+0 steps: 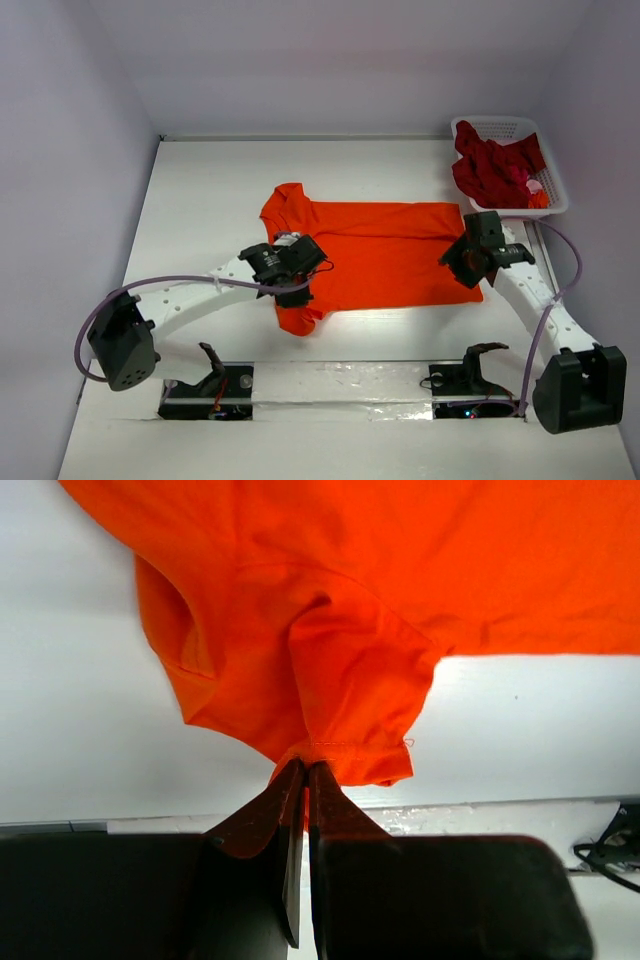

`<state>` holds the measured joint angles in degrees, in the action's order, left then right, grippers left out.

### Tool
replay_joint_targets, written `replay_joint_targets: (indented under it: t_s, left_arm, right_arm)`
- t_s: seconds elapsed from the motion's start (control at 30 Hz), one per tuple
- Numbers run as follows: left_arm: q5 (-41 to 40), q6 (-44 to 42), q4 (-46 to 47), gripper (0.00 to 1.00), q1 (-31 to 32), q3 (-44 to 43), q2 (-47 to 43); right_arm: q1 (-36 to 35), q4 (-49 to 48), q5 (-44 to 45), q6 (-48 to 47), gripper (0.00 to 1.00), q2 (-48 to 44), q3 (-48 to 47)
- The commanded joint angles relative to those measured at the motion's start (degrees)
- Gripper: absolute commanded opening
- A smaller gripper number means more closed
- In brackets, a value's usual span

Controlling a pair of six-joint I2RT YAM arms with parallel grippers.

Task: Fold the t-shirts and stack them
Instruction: Grap the side of the flattened tshirt closest away from the robot with both arms

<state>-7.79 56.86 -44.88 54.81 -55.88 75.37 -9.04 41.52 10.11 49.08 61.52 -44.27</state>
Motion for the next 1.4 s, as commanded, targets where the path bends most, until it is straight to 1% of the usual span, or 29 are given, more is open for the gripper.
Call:
replay_joint_targets:
  t_s: [0.0, 0.03, 0.13, 0.17, 0.27, 0.33, 0.5, 0.6, 0.73, 0.9, 1.13, 1.37]
  left_arm:
    - [-1.7, -2.8, -1.2, 0.00, -2.3, -1.7, -1.3]
    - [-1.7, -3.3, -1.1, 0.00, -2.9, -1.9, -1.5]
    - [-1.2, -5.6, 0.0, 0.00, -5.1, -2.4, -1.6]
    - [-0.7, -6.3, 0.2, 0.00, -5.6, -2.8, -1.6]
    - [-0.6, -9.0, 0.6, 0.00, -6.8, -4.4, -1.1]
    - [-0.8, -10.6, 0.4, 0.00, -7.3, -5.4, -0.5]
    - [0.6, -13.3, 1.7, 0.00, -8.0, -7.4, 2.3]
    - [0.9, -14.1, 2.5, 0.00, -8.0, -8.4, 3.8]
    - [1.4, -14.5, 3.2, 0.00, -8.0, -9.2, 5.1]
    - [1.4, -14.8, 2.9, 0.00, -8.5, -9.6, 5.7]
    - [1.9, -15.0, 2.6, 0.00, -8.5, -9.8, 5.9]
    - [2.1, -15.6, 2.1, 0.00, -9.0, -11.4, 6.5]
  right_arm:
    - [5.2, -2.9, -2.4, 0.9, 0.57, -1.4, 3.4]
    - [7.5, -3.6, -3.0, 1.3, 0.57, -1.7, 4.6]
    - [9.8, -3.6, -4.0, 2.4, 0.57, -3.4, 5.3]
    - [11.6, -3.7, -4.7, 3.6, 0.57, -4.0, 5.9]
    - [14.0, -5.0, -9.3, 6.8, 0.56, -6.6, 7.4]
    - [14.0, -4.7, -9.6, 7.9, 0.56, -7.0, 7.2]
    - [17.8, -4.2, -9.7, 8.1, 0.57, -7.3, 7.6]
    - [18.3, -4.4, -12.8, 9.1, 0.57, -7.8, 9.5]
    - [19.5, -4.0, -14.1, 9.7, 0.57, -8.0, 11.5]
    - [20.9, -5.9, -18.0, 12.2, 0.58, -7.6, 14.9]
    - [22.0, -6.2, -18.1, 12.3, 0.58, -7.8, 16.3]
    - [23.7, -5.7, -20.3, 15.3, 0.56, -8.0, 16.8]
